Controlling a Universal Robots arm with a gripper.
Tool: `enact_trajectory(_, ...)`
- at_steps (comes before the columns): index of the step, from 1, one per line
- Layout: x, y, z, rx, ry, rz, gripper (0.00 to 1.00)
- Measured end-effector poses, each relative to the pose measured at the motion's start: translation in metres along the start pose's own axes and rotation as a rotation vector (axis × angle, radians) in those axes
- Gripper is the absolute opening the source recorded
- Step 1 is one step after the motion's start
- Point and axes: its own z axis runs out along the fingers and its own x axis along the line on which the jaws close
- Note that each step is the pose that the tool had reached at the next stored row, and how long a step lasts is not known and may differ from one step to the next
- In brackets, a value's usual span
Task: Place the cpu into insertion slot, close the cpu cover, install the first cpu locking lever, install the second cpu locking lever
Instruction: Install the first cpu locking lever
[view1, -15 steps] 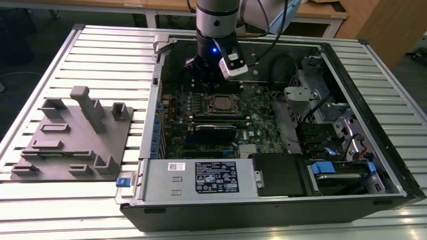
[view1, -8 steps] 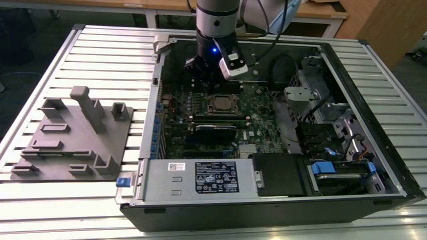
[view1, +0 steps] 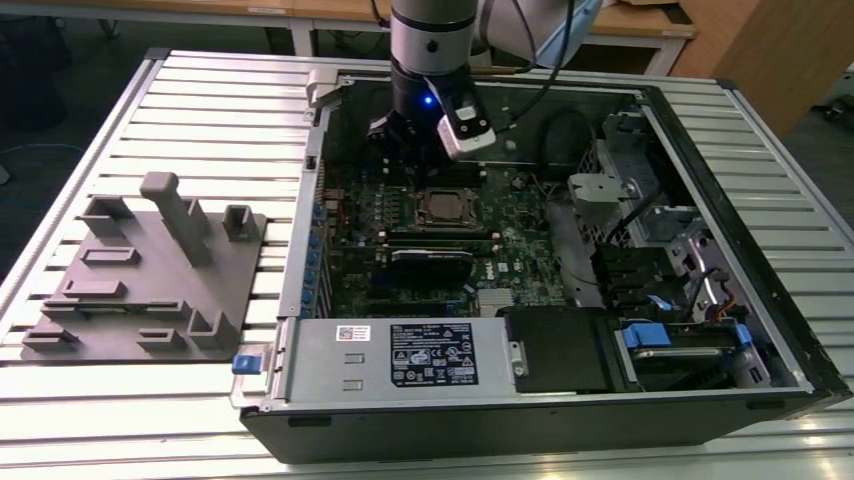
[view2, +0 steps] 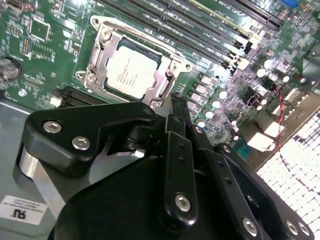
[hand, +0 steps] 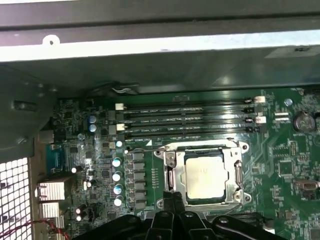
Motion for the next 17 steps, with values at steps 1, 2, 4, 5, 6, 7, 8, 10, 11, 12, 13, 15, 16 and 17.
enact_trajectory(1, 0.0, 0.0, 0.0002, -0.0003, 0.0003, -0.015, 0.11)
enact_trajectory(2, 0.0, 0.0, 0.0003, -0.0005, 0.0006, -0.03, 0.11)
enact_trajectory(4, 0.0014, -0.0001, 0.0005, -0.001, 0.0008, -0.045, 0.11)
enact_trajectory(5, 0.0039, -0.0002, 0.0006, -0.0011, 0.0005, -0.045, 0.11)
enact_trajectory(6, 0.0065, -0.0004, 0.0005, -0.0011, 0.0005, -0.045, 0.11)
enact_trajectory(7, 0.009, -0.0005, 0.0005, -0.0011, 0.0002, -0.045, 0.11)
enact_trajectory(8, 0.0116, -0.0006, 0.0005, -0.0012, 0.0, -0.045, 0.11)
enact_trajectory(10, 0.0175, -0.001, 0.0003, -0.0012, -0.0012, -0.045, 0.11)
enact_trajectory(11, 0.0211, -0.0012, 0.0003, -0.0013, -0.0025, -0.045, 0.11)
enact_trajectory(12, 0.0246, -0.0014, 0.0002, -0.0015, -0.004, -0.045, 0.11)
enact_trajectory(13, 0.0276, -0.0016, 0.0001, -0.0016, -0.0058, -0.045, 0.11)
enact_trajectory(15, 0.031, -0.0015, -0.0004, -0.0016, -0.0081, -0.045, 0.11)
enact_trajectory(16, 0.0319, -0.0013, -0.0007, -0.0017, -0.009, -0.045, 0.11)
enact_trajectory(17, 0.0324, -0.0009, -0.0011, -0.0019, -0.0093, -0.045, 0.11)
